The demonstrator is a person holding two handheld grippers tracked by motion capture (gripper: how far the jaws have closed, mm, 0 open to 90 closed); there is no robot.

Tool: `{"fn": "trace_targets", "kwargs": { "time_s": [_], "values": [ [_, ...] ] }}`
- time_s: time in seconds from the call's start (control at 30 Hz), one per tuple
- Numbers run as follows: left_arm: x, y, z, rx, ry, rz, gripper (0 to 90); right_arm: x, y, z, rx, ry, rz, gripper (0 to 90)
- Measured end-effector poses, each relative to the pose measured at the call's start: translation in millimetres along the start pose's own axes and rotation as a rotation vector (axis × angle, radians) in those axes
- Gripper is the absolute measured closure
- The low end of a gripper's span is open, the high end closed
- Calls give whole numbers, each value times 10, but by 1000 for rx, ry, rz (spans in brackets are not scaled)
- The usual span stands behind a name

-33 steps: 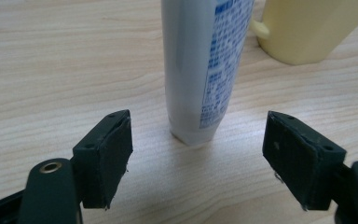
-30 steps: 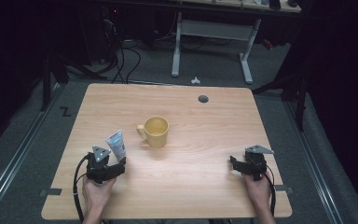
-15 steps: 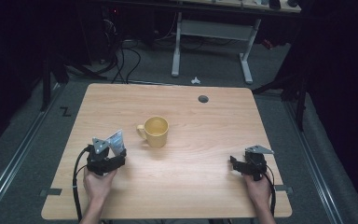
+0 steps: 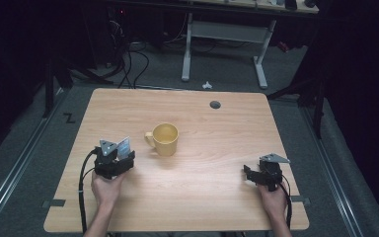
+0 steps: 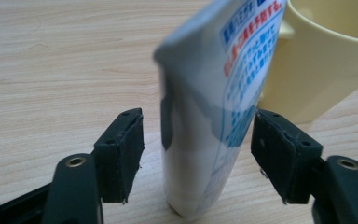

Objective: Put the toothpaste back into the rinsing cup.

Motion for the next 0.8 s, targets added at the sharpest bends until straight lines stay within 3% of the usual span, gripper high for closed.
{"fn": "trace_targets", "kwargs": {
  "time_s": [0.23, 0.43, 0.6, 0.8],
  "values": [
    [18, 29, 3, -2, -12, -10, 423, 1, 0, -1, 0, -1, 0, 286],
    [-1, 55, -7, -6, 10, 1, 519, 1, 0, -1, 0, -1, 0, 286],
    [-1, 53, -11, 7, 36, -6, 541, 0, 0, 0, 0, 0, 0, 286],
    [1, 52, -7, -1, 40, -8, 557, 1, 0, -1, 0, -1, -1, 286]
  ]
}}
Point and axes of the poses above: each handheld gripper's, and its own axes: y roughly forward along the jaws, x roughly out of its top, z roughly to its left, the point moved 10 cm from there along y, roughly forward along the jaws, and after that the axes turned 5 degrees about z, right-handed, at the moved point
